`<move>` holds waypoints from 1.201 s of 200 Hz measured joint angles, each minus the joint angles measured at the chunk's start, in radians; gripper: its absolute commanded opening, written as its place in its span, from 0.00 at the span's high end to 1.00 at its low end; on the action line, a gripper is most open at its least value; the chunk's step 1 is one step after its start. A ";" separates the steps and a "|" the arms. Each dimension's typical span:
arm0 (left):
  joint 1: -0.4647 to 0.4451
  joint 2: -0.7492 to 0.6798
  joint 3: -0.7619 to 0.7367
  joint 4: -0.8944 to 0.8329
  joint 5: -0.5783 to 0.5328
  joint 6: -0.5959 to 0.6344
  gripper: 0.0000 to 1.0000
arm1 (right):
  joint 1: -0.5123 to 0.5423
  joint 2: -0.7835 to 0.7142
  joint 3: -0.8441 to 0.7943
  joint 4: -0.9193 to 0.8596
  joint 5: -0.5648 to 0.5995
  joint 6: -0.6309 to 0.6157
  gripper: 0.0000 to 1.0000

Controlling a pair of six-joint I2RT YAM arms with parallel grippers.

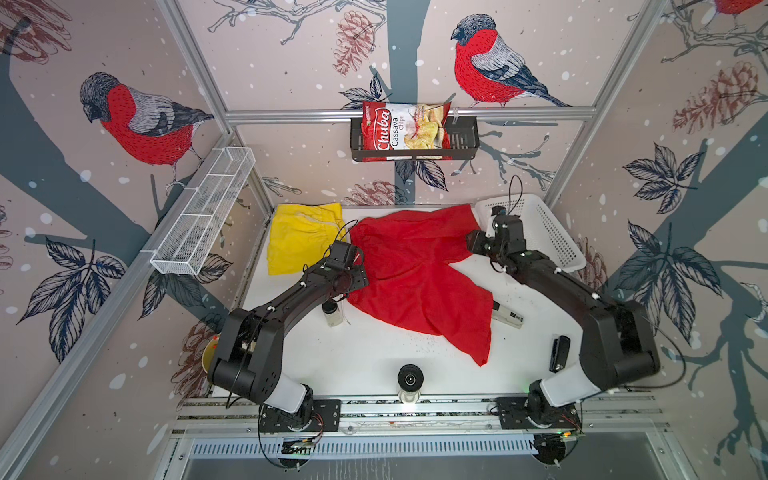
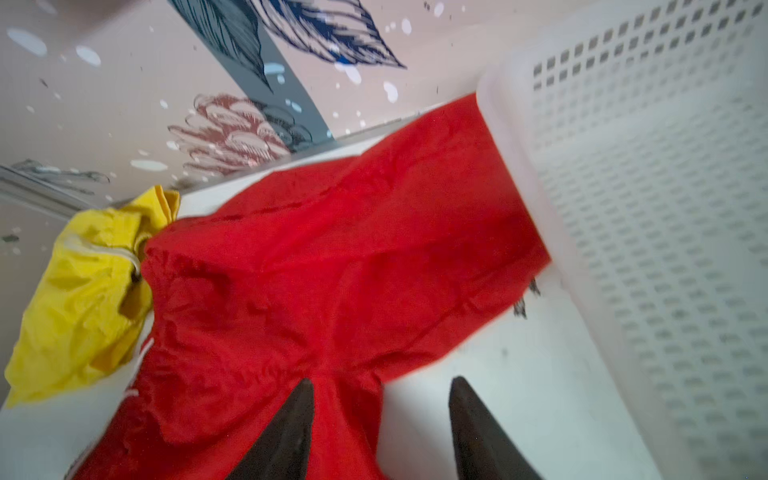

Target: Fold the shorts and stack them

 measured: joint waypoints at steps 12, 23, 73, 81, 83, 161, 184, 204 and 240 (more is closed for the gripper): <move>0.000 -0.021 -0.024 -0.003 -0.015 0.000 0.18 | 0.003 -0.059 -0.064 -0.009 0.012 0.001 0.62; 0.000 -0.032 -0.047 -0.003 -0.019 0.000 0.18 | 0.002 -0.111 -0.122 -0.016 0.026 0.012 0.63; 0.000 0.002 -0.081 -0.006 -0.019 -0.015 0.21 | 0.031 -0.324 -0.288 -0.137 0.041 0.058 0.61; 0.000 0.010 -0.078 -0.006 -0.019 -0.015 0.21 | 0.034 -0.352 -0.298 -0.167 0.051 0.060 0.61; 0.000 0.011 -0.077 -0.006 -0.019 -0.015 0.21 | 0.035 -0.359 -0.300 -0.173 0.053 0.061 0.60; 0.000 0.078 -0.034 0.021 -0.016 -0.006 0.22 | 0.101 -0.494 -0.409 -0.405 0.078 0.165 0.27; 0.000 0.111 -0.028 0.022 -0.016 -0.003 0.22 | 0.172 -0.483 -0.428 -0.429 0.056 0.203 0.24; 0.000 0.133 -0.027 0.026 -0.016 0.003 0.23 | 0.214 -0.451 -0.441 -0.439 0.044 0.241 0.22; 0.000 0.178 -0.019 0.040 -0.016 0.003 0.36 | 0.234 -0.400 -0.501 -0.420 0.016 0.270 0.32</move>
